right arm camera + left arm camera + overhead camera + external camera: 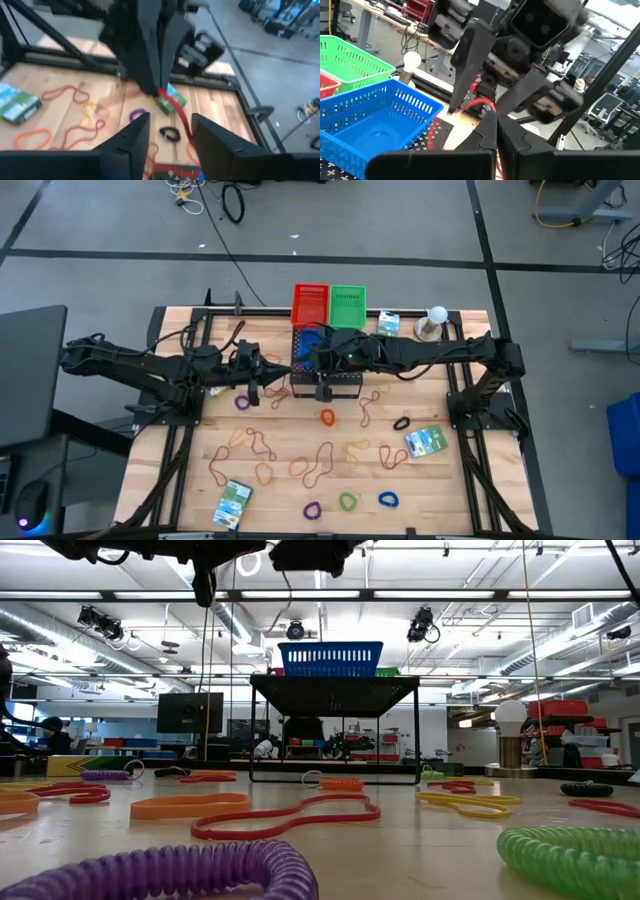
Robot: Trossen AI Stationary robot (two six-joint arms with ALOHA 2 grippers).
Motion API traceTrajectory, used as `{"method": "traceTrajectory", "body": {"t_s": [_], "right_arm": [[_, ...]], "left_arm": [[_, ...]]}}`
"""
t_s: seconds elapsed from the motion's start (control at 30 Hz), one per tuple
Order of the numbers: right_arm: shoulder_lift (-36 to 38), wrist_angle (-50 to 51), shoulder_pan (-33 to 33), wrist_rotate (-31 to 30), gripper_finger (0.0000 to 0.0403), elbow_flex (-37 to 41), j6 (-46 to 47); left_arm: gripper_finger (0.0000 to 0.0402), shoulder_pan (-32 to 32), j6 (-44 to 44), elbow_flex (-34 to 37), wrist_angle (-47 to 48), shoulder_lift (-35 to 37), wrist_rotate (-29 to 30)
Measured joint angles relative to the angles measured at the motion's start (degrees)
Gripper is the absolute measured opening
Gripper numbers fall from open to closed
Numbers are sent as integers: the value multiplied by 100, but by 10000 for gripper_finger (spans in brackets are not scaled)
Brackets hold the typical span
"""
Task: Pick & Place Office Desk Supplies
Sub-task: Put the red rubber band into the green bin on the shelf
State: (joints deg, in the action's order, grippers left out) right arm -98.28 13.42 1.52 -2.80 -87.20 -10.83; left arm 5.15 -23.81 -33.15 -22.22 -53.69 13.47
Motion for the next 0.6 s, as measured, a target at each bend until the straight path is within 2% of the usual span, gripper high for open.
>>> {"method": "traceTrajectory", "body": {"t_s": [0.27,0.4,0.6], "right_arm": [[6,-49,2,-125,17,0,-19],[6,-33,18,-106,12,0,-17],[36,141,66,-73,5,0,97]], "left_arm": [[4,-4,139,0,0,1,53],[17,-4,252,0,27,79,451],[65,-4,277,0,309,450,804]]}}
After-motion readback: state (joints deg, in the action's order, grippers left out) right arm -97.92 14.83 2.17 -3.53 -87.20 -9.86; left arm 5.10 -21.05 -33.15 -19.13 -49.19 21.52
